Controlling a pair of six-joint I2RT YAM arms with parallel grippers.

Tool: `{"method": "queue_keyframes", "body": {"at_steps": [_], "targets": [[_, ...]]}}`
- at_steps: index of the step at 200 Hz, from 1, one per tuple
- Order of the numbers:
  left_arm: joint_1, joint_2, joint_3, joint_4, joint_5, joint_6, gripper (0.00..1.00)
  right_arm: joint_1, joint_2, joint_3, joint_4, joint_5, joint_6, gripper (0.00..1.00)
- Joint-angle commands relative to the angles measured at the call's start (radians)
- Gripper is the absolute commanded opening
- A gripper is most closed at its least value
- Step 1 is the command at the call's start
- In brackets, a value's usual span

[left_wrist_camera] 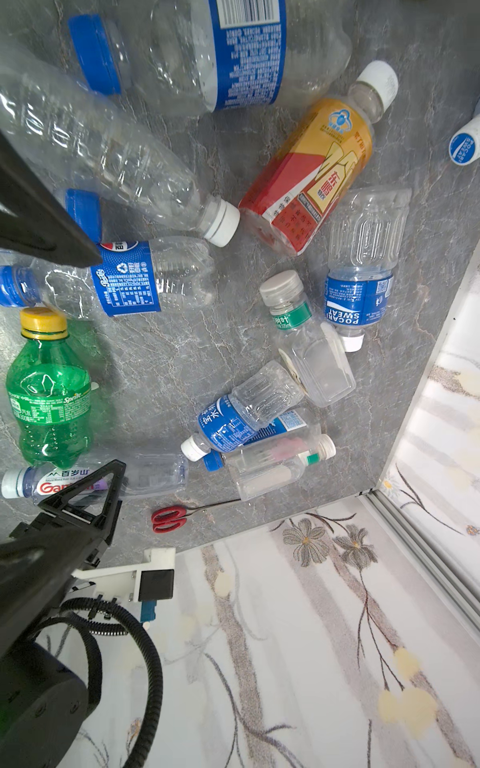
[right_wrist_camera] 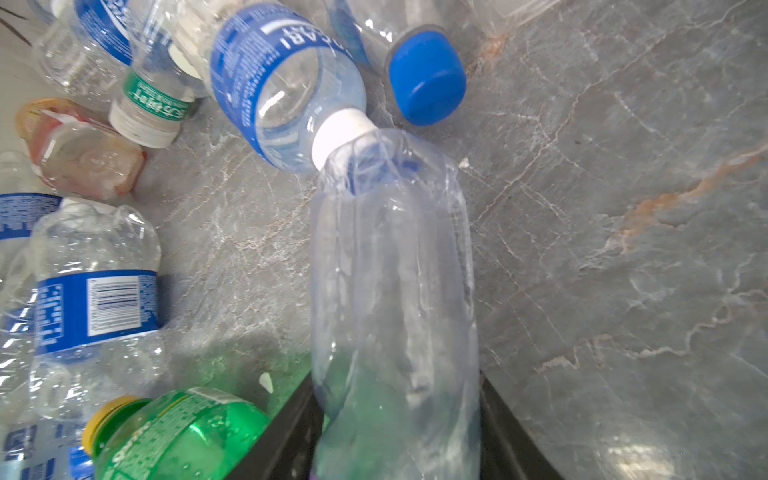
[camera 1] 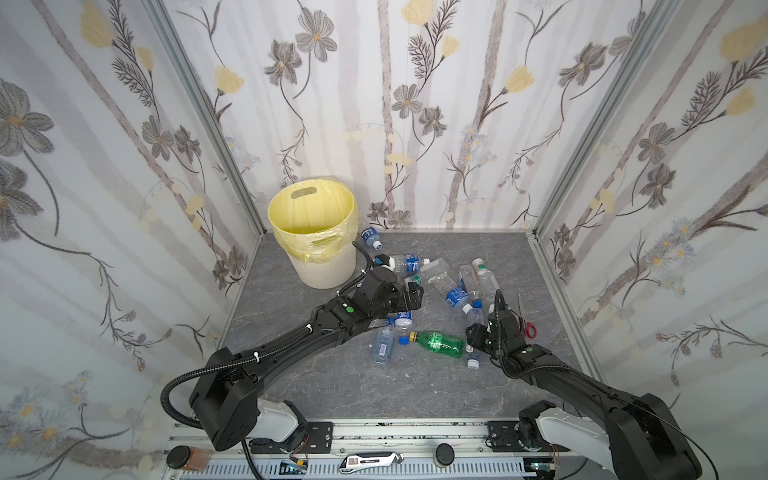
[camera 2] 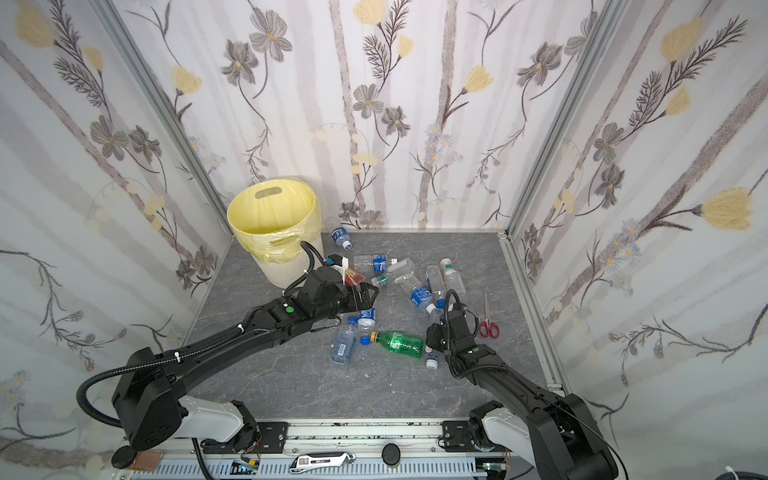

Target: Throw the plastic bottles in the bin

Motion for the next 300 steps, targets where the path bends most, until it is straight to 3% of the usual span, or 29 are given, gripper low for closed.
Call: {"method": "queue_keyframes", "body": {"at_steps": [1,75,130,203,300], "targets": [[0.001,-0.001,0.001,0.026,0.035,-0.014,1.00,0.000,-0.044,0.019,-0.026,-0.014,0.020,0.52],[0.001,-0.015,-0.010,0.090,0.106,-0.055,1.00,0.002,-0.134,0.189,-0.036,-0.088,0.059,0.53],[0.001,-0.014,-0.039,0.184,0.162,-0.094,1.00,0.016,0.045,0.416,0.050,-0.154,0.096,0.51],[0.001,0.032,-0.014,0.258,0.153,-0.128,0.99,0.139,0.268,0.642,0.189,-0.155,0.193,0.51],[0.032,0.021,-0.017,0.281,0.128,-0.100,0.85,0.169,0.349,0.704,0.252,-0.184,0.236,0.51]]}}
